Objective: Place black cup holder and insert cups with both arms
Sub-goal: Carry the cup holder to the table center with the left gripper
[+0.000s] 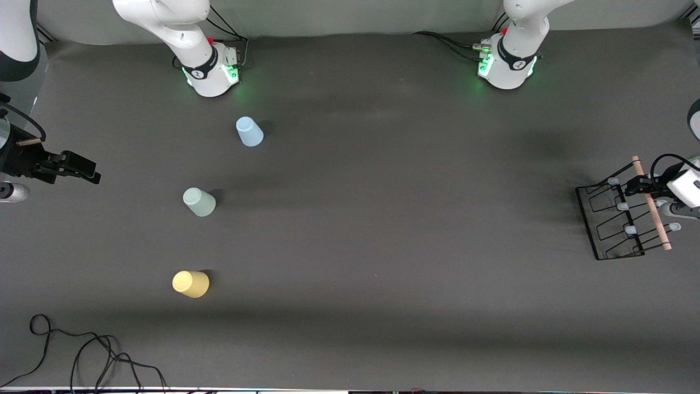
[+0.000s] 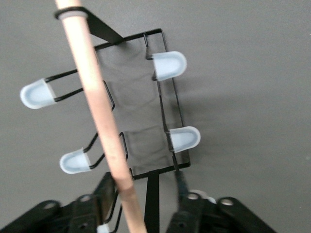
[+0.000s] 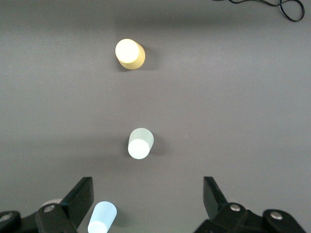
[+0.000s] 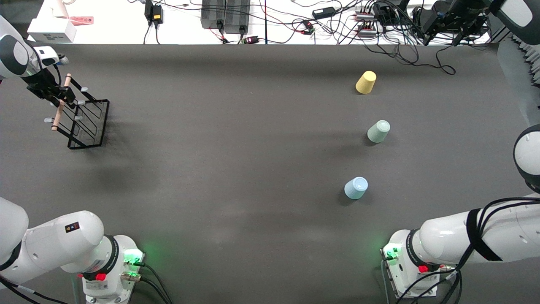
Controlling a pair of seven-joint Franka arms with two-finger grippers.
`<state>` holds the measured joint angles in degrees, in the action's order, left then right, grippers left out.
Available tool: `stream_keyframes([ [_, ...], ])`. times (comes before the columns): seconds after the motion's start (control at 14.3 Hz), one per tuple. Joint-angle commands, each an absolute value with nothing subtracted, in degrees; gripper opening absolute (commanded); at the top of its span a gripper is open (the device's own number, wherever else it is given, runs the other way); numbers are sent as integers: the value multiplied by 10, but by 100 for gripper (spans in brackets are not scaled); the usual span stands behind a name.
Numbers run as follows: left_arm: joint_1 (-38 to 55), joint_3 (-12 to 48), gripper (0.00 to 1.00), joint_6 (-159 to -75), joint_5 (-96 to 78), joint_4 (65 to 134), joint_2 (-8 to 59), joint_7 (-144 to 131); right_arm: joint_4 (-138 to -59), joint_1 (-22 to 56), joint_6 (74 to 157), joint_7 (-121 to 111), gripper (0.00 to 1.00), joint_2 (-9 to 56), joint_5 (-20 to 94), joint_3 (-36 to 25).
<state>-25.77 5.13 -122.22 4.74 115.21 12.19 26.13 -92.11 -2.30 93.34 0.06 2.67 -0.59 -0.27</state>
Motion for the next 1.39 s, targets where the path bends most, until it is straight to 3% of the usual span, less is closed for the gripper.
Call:
stream_keyframes([
  [0.0, -264, 55, 33, -1235, 54, 1165, 112, 272, -919, -24, 937, -10, 100, 25, 4, -3],
  [0.07, -269, 55, 32, -1238, 54, 1165, 114, 272, -919, -24, 937, -10, 100, 25, 4, -3],
  [0.21, -276, 56, 5, -1248, 53, 1165, 120, 272, -919, -24, 937, -10, 100, 25, 4, -2],
  [0.28, -277, 56, 0, -1251, 48, 1165, 122, 272, -920, -24, 937, -10, 100, 25, 4, -2],
  [0.7, -266, 62, 0, -1224, 43, 1154, 101, 265, -919, -24, 937, -9, 100, 25, 4, -1],
  [0.91, -219, 72, 0, -1145, -19, 1128, 84, 207, -920, -24, 937, -10, 100, 25, 4, -1],
  [1.32, 15, 74, 0, -1132, -22, 1094, 82, -126, -919, -24, 937, -10, 100, 25, 4, -1],
])
